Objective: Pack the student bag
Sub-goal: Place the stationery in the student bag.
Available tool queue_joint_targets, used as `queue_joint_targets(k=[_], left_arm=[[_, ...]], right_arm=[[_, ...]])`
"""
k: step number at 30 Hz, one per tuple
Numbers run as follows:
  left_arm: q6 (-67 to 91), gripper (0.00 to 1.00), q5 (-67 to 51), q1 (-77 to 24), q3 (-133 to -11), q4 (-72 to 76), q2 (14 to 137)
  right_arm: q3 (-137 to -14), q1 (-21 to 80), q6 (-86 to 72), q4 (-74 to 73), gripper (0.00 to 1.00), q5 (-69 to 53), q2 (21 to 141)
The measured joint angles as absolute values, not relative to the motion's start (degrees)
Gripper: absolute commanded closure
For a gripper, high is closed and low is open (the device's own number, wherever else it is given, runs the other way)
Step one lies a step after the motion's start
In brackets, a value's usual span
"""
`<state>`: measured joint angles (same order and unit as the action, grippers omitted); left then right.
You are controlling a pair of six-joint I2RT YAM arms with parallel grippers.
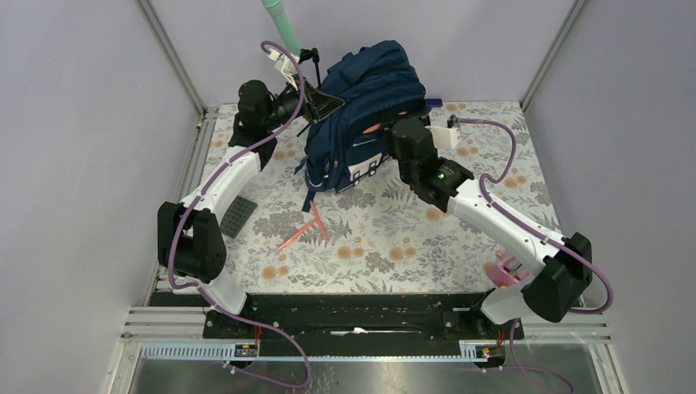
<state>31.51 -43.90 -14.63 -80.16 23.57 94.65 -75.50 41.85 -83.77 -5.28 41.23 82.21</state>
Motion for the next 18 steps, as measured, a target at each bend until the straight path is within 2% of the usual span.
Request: queue_joint_targets(k=[6,10,12,18], left_arm=[[31.5,1.0,-43.9,-14.6,-80.1,23.6,94.7],[31.5,1.0,-43.9,-14.6,-80.1,23.6,94.7],[31.5,1.0,-43.9,-14.6,-80.1,23.6,94.7],[31.4,1.0,-43.9,-14.6,-80.1,23.4,94.7]], right_arm=[[-75.5,41.8,-82.2,-5.2,0.5,40.9,82.6],[-75.5,41.8,-80.1,-4.2,0.45,40.9,82.5],[-75.5,41.8,-77.5,-2.9,0.38,40.8,82.5],[-77.5,41.8,-60.6,0.0,0.28,36.9,81.6]])
